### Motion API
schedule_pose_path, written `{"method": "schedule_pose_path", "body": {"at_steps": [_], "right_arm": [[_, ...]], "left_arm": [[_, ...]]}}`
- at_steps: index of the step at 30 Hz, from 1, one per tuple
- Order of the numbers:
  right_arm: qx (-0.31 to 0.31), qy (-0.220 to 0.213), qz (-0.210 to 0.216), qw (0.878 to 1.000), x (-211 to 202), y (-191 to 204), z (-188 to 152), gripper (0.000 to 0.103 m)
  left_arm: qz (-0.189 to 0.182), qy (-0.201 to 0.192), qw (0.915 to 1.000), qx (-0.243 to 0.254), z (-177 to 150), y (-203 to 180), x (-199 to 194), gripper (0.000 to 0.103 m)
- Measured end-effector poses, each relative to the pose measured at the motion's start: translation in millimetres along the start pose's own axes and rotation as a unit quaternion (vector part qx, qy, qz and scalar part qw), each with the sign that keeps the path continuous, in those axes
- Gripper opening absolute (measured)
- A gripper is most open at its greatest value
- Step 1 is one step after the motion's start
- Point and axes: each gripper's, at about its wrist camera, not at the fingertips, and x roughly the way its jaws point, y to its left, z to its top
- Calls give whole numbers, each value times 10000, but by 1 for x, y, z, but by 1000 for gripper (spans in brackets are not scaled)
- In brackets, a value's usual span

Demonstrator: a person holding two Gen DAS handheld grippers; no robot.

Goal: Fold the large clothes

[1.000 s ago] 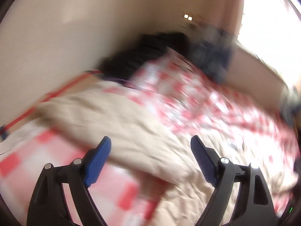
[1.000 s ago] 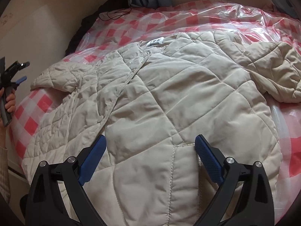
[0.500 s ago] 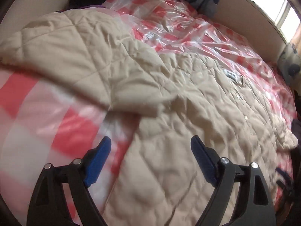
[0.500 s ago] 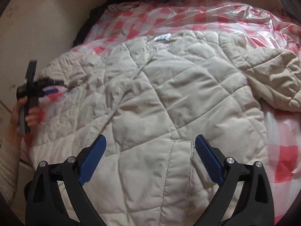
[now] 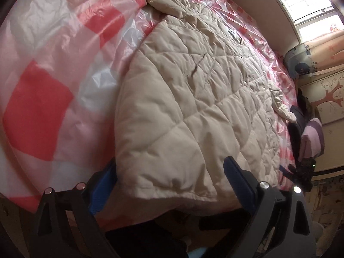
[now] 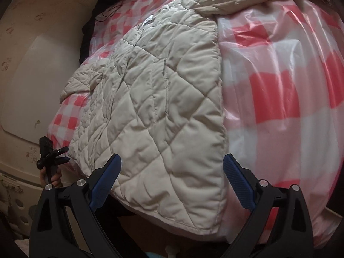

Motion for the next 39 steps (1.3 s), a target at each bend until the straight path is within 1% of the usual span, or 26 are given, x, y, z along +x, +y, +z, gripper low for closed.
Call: {"method": "schedule_pose_path", "body": {"at_steps": [2, 3, 4, 5, 7, 8, 9, 10, 11, 12, 14, 15, 16, 17, 18, 19, 20, 21, 22, 24, 27, 30, 33, 36, 37, 39], "right_arm": [[67, -20, -169, 9998, -6, -7, -7, 92], [120, 36, -200, 9997, -5, -10, -9, 92], [233, 171, -86, 9995, -1, -15, -11, 92], [359, 349, 166, 9986, 5, -19, -14, 92], [409, 581, 601, 9957, 14, -17, -20, 93], [330, 603, 680, 9953, 14, -13, -22, 93], [289, 583, 783, 9948, 13, -8, -23, 93], [259, 563, 615, 9962, 13, -6, -22, 93], [137, 566, 163, 9982, 15, -4, -21, 93], [5, 624, -74, 9980, 20, 0, -20, 93], [-105, 704, -159, 9973, 23, 6, -21, 93], [-140, 730, 96, 9972, 24, 10, -21, 93], [-136, 705, 478, 9963, 23, 14, -21, 90], [-147, 632, 690, 9955, 22, 16, -21, 87], [-231, 592, 617, 9961, 23, 20, -21, 71], [-312, 591, 443, 9968, 26, 23, -21, 45], [-298, 572, 342, 9973, 29, 24, -21, 30], [-288, 467, 331, 9979, 27, 24, -19, 21], [-308, 318, 437, 9981, 23, 25, -18, 18], [-271, -6, 771, 9966, 13, 29, -13, 15], [-174, -742, 1503, 9857, -12, 37, 3, 14], [-233, -1260, 1830, 9747, -43, 52, 21, 13], [-395, -1607, 1868, 9684, -80, 69, 30, 13], [-526, -1821, 1872, 9639, -113, 74, 23, 13], [-574, -1804, 1849, 9643, -120, 71, 17, 13], [-821, -1481, 1622, 9721, -121, 68, 2, 14]], "left_arm": [[-256, -25, 9997, -12, -4, -3, -5, 92], [-273, -21, 9996, 9, -7, -2, -8, 93], [-208, -1, 9998, 6, -6, -2, -7, 93], [-197, 70, 9998, -66, -5, 1, -4, 93], [-442, 241, 9979, -412, -4, 9, 2, 93], [-623, 227, 9961, -579, -5, 14, 0, 93], [-760, 153, 9949, -638, -6, 16, -3, 93], [-660, 84, 9960, -597, -6, 16, -5, 93], [-459, 30, 9975, -541, -6, 17, -7, 93], [-349, 42, 9979, -551, -5, 20, -6, 93], [-488, 48, 9963, -701, -5, 25, -7, 93], [-539, -25, 9961, -692, -6, 25, -10, 93], [-584, -109, 9964, -607, -6, 22, -14, 93], [-519, -176, 9973, -493, -6, 19, -15, 93], [-345, -218, 9983, -427, -6, 16, -14, 88], [-244, -199, 9986, -426, -4, 17, -12, 71], [-216, -64, 9986, -483, -3, 19, -6, 58], [-245, 43, 9980, -586, -1, 23, -1, 25], [-274, 30, 9976, -629, 1, 25, 1, 23], [-226, -93, 9982, -541, 1, 22, -1, 19], [-512, -381, 9965, -536, 1, 10, -19, 17], [-752, -654, 9946, -291, 3, -15, -52, 16], [-867, -812, 9929, 21, -2, -40, -81, 16], [-891, -772, 9928, 217, -16, -50, -95, 16], [-864, -703, 9934, 274, -22, -49, -96, 16], [-644, -406, 9958, 514, -36, -44, -88, 18]]}}
